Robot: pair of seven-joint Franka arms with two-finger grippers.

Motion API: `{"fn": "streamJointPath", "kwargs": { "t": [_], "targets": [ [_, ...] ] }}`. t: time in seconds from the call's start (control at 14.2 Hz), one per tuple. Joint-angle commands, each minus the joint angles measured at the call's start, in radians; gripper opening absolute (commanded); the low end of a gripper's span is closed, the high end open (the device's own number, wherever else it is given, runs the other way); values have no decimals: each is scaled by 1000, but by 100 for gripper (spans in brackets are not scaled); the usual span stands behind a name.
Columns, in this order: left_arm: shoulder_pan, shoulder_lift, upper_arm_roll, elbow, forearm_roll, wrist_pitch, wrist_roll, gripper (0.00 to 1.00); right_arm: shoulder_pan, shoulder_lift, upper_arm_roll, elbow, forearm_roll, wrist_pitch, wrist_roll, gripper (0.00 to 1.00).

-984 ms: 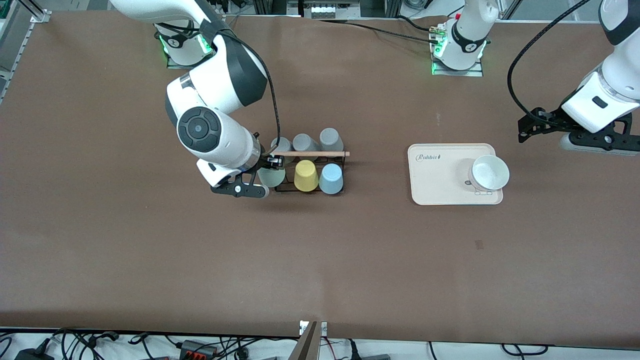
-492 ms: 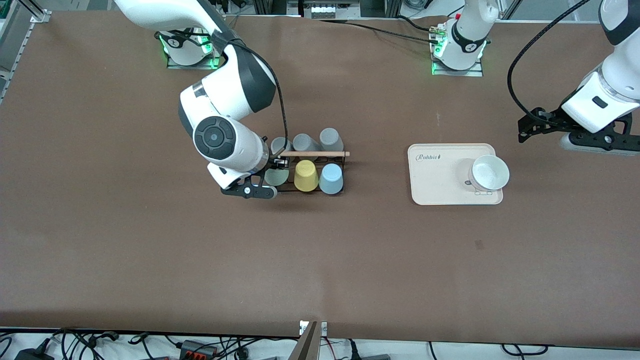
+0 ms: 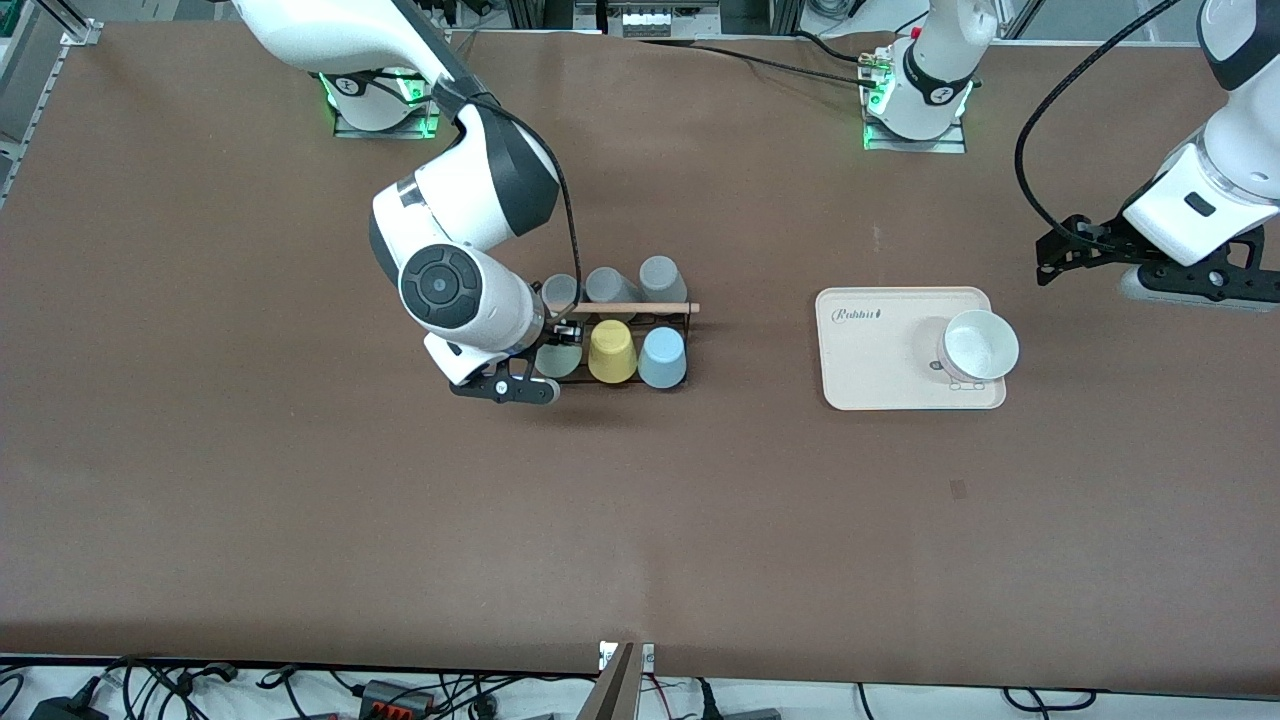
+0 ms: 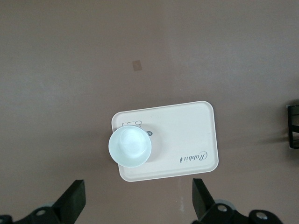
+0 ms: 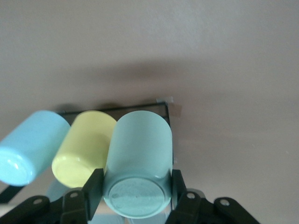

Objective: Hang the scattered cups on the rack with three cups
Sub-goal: 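Hang the pale green cup on the rack peg and release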

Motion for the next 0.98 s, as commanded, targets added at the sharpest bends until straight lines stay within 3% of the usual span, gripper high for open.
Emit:
{"fn": "streamJointPath", "kwargs": {
  "t": [0.0, 0.49, 0.56, 0.63, 0.91],
  "targets": [
    [1, 9, 3, 28, -16, -23, 25, 100, 7, 38, -3, 32, 3, 18, 21, 0],
    [1, 9, 3, 28, -16, -23, 26, 100, 7, 64, -3, 27, -5, 18, 24, 3],
    [2, 9, 3, 28, -16, -23, 26, 100, 7, 66, -3, 27, -3, 18, 27, 36],
    [2, 9, 3, 28, -16, -23, 25, 100, 6, 64, -4, 27, -5, 18, 27, 99],
    [2, 9, 3, 26, -16, -23, 25, 100, -8, 8, -15, 36, -5, 2, 21, 100]
  ]
}}
